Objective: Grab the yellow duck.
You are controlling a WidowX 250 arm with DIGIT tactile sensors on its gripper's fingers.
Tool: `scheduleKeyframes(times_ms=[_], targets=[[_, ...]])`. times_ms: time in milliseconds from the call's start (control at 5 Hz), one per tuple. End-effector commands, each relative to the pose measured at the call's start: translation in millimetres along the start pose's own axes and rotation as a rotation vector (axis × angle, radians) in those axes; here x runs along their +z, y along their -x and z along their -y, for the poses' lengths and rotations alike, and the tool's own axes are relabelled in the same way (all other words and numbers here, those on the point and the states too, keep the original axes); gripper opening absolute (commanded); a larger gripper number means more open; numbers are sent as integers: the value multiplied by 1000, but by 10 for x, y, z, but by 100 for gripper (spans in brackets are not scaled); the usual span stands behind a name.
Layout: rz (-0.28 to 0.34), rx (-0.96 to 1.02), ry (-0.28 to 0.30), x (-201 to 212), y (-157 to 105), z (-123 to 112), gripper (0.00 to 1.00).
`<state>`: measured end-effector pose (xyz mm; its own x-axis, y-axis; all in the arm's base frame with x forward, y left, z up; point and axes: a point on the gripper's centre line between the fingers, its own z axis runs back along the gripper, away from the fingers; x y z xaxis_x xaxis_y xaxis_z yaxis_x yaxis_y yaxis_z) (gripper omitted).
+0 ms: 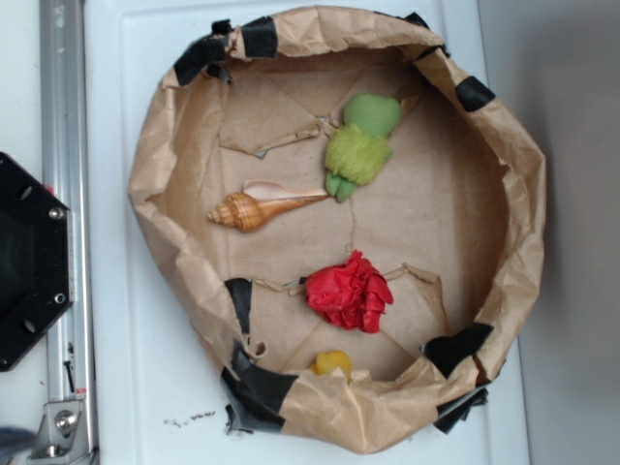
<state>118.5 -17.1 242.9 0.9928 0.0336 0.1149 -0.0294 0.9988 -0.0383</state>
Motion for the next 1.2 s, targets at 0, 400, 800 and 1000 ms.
scheduleKeyframes(times_ms=[0, 400, 800, 1000], targets=[[0, 0, 0, 0, 0, 0, 100], [-10, 457, 152, -447, -655, -100, 100], [-25, 640, 137, -1113, -1094, -29, 100], [-66, 628, 185, -1449, -1080, 141, 100]])
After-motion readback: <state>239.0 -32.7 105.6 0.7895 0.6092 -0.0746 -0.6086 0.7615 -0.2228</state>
